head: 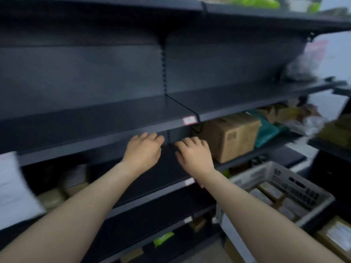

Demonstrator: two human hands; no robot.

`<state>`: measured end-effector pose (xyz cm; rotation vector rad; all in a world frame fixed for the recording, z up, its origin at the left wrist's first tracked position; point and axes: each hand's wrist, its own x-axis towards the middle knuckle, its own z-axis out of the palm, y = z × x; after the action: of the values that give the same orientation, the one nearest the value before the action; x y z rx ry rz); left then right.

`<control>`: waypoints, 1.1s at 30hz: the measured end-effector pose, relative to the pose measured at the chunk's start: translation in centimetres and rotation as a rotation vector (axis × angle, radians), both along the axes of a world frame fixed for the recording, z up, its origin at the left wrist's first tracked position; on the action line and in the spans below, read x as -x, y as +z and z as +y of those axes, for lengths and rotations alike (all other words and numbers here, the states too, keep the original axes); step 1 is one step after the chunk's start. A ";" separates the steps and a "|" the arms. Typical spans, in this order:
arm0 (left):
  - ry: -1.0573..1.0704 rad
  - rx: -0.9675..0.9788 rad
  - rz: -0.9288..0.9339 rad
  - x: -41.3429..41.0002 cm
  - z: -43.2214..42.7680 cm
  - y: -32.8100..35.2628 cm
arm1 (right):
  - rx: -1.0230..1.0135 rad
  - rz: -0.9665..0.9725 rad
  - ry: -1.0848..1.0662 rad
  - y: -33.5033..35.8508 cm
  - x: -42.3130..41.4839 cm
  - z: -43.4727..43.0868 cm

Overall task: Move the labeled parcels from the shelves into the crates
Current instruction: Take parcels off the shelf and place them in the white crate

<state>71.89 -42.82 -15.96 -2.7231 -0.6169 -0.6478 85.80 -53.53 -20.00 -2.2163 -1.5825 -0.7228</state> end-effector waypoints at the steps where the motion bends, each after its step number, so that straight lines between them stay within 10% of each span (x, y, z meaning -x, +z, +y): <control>1: 0.026 -0.042 -0.022 2.7 0.5 1.7 | -0.036 -0.036 0.054 1.7 2.3 1.3; 17: 0.750 -0.218 -0.076 55.2 6.0 13.5 | -0.335 -0.008 0.829 14.3 50.0 18.7; 33: 0.956 -0.248 -0.097 77.6 22.9 14.6 | -0.186 -0.073 1.058 17.8 72.9 39.1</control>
<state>-5.73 -19.90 -1.33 -1.8429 -1.5698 -0.5322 12.90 -14.42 -2.21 -0.9584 -2.2394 -0.5591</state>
